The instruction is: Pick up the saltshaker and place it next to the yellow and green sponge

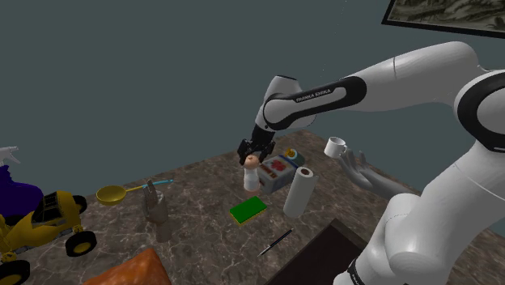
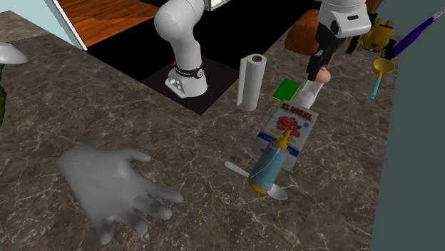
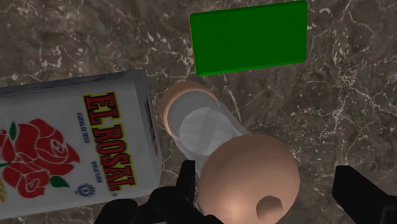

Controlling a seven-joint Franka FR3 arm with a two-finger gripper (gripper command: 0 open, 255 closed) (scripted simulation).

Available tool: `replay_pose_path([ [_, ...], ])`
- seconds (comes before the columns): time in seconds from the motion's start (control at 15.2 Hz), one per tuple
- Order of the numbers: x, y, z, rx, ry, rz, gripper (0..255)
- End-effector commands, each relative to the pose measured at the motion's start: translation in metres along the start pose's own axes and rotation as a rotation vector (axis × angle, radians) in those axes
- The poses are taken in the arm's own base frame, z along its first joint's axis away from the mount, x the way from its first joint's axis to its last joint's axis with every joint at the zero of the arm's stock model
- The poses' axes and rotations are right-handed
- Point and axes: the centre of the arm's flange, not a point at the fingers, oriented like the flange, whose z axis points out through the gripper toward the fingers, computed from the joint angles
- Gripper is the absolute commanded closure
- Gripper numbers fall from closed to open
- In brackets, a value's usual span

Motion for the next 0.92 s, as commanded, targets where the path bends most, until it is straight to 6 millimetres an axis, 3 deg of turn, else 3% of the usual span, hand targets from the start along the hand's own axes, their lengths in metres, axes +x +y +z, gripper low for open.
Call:
replay_pose_path([
  [0.0,0.0,0.0,0.0,0.0,0.0,0.0,0],
  [0.07,0.0,0.0,0.0,0.0,0.0,0.0,0],
  [0.33,0.0,0.0,-0.05,0.0,0.0,0.0,0],
  [0.86,0.0,0.0,-0.05,0.0,0.0,0.0,0],
])
